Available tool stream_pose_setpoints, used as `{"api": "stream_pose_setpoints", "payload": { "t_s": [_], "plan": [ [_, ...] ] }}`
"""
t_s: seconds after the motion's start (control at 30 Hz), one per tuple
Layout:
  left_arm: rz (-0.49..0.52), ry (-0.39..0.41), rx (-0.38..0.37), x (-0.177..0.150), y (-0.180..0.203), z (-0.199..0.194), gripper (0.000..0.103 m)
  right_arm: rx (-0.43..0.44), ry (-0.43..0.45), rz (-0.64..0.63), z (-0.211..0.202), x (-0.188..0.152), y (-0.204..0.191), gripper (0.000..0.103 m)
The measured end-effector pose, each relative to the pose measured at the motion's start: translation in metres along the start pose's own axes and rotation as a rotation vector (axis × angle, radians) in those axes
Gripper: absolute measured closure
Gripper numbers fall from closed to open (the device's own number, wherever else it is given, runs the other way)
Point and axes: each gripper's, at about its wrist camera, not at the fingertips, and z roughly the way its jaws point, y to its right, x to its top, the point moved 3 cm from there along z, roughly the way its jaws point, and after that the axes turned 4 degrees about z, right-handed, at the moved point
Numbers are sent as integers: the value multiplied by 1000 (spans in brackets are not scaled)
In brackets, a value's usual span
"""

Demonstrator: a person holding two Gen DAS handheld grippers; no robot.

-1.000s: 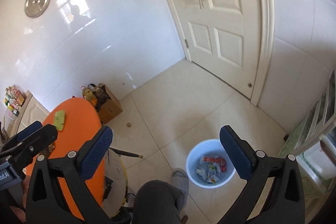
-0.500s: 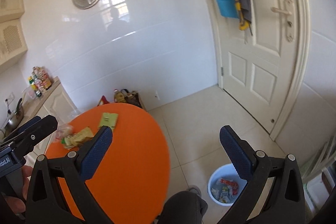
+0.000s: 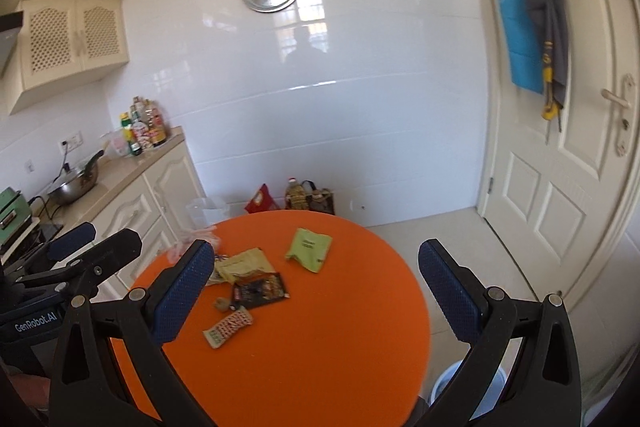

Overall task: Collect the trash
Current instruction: 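Return both tools from the bin to the orange table, then grasp the red-checkered snack packet with the left tool while the right tool grasps the brown ball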

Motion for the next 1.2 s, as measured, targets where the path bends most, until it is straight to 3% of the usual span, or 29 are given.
{"api": "stream_pose_setpoints", "payload": {
  "t_s": [0.3, 0.47, 0.7, 1.1, 1.2],
  "plan": [
    [-59, 35, 91, -18, -30, -28, 1, 49, 21, -81, 5, 5, -39, 0],
    [-62, -14, 119, -39, -37, -14, 1, 54, 5, -120, 17, 2, -48, 0],
    [-37, -171, 108, -53, -33, 61, 1, 41, -101, -115, 60, -17, -32, 0],
    [67, -413, 66, -58, 8, 225, 4, 19, -279, -80, 136, -58, -3, 0],
    [87, -463, 53, -60, 14, 262, 11, 16, -319, -69, 153, -69, 0, 0]
  ]
}}
